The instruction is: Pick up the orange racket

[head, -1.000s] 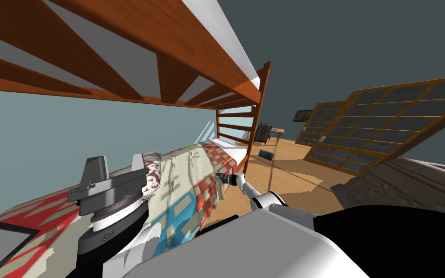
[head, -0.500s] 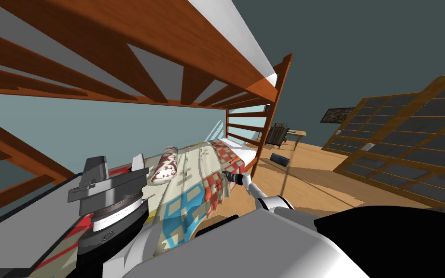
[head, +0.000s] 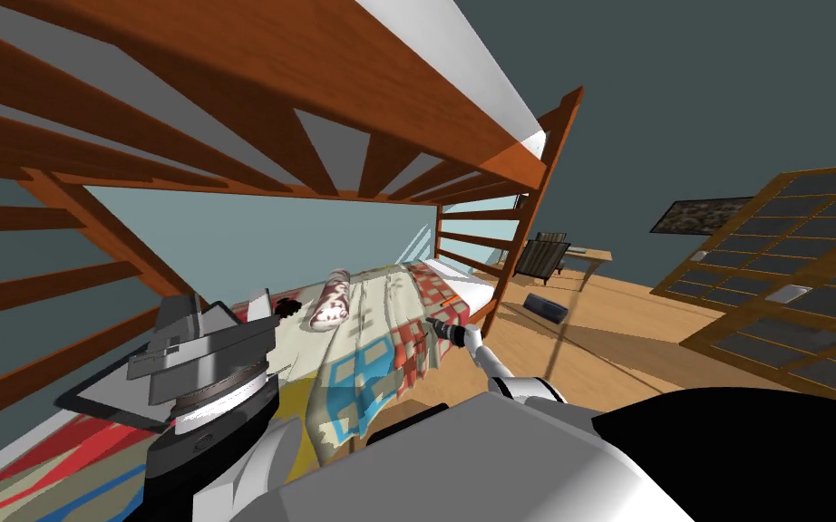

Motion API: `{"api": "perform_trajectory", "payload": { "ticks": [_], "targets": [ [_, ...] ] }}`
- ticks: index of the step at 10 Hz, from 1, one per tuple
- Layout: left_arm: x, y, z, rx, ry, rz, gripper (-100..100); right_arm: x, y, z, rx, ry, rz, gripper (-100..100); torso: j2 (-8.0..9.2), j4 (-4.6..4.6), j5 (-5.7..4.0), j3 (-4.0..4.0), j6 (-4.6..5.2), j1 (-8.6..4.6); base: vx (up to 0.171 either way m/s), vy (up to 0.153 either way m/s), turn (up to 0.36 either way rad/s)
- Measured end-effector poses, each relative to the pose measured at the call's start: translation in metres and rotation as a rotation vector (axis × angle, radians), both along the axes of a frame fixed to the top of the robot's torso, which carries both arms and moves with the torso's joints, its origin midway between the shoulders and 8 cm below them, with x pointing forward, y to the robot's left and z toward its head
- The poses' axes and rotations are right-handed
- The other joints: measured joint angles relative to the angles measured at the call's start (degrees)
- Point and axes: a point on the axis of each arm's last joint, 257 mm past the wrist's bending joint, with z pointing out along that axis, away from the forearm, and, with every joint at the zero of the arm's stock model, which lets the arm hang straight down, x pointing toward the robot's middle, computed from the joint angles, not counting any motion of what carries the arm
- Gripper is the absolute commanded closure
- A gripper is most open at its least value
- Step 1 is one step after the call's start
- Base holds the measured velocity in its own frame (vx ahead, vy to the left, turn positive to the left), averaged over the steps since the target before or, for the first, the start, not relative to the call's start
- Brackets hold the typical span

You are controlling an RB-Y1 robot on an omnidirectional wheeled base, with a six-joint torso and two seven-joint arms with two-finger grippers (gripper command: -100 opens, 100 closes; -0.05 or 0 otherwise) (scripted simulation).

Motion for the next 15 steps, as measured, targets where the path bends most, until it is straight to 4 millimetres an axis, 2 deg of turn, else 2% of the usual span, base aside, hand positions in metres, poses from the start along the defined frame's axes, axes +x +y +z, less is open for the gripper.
{"api": "perform_trajectory", "payload": {
  "ticks": [2,4,5,6,10,11,12,14,15],
  "targets": [
    [0.0,0.0,0.0,0.0,0.0,0.0,0,0.004,-0.019,0.001,0.002,-0.003,-0.034,-100,-0.08,-0.02,-0.01,-0.05,0.07,-0.07,-0.02,0.016,0.146],
    [0.0,0.0,0.0,0.0,0.0,0.0,0,-0.001,-0.048,0.0,-0.005,-0.001,-0.085,-100,-0.06,-0.01,0.0,-0.03,0.03,-0.03,-0.019,0.012,0.142],
    [0.0,0.0,0.0,0.0,0.0,0.0,0,0.0,-0.053,-0.001,-0.003,-0.001,-0.092,-100,-0.11,-0.02,-0.02,-0.06,0.06,-0.08,-0.004,0.002,-0.012],
    [0.0,0.0,0.0,0.0,0.0,0.0,0,-0.001,-0.054,-0.001,-0.004,-0.002,-0.091,100,-0.14,-0.03,-0.02,-0.08,0.05,-0.09,0.0,0.0,0.0],
    [0.0,0.0,0.0,0.0,0.0,0.0,0,-0.001,-0.053,-0.002,-0.001,0.001,-0.092,100,-0.11,0.02,0.08,-0.04,0.05,-0.01,0.0,0.0,0.0],
    [0.0,0.0,0.0,0.0,0.0,0.0,0,-0.001,-0.053,-0.001,0.0,-0.001,-0.092,0,-0.12,-0.02,0.07,-0.06,0.04,-0.01,0.0,0.0,0.0],
    [0.0,0.0,0.0,0.0,0.0,0.0,0,-0.001,-0.053,-0.001,0.0,-0.001,-0.092,100,-0.13,-0.02,0.07,-0.07,0.05,-0.01,0.026,-0.019,-0.308],
    [0.0,0.0,0.0,0.0,0.0,0.0,0,0.001,-0.024,-0.002,0.007,0.002,-0.043,100,-0.21,-0.03,0.11,-0.11,0.15,-0.08,0.043,-0.023,-0.338],
    [0.0,0.0,0.0,0.0,0.0,0.0,0,0.002,-0.003,-0.002,0.01,0.002,-0.009,100,-0.24,-0.02,0.11,-0.12,0.17,-0.12,0.038,-0.019,-0.207]
  ]
}}
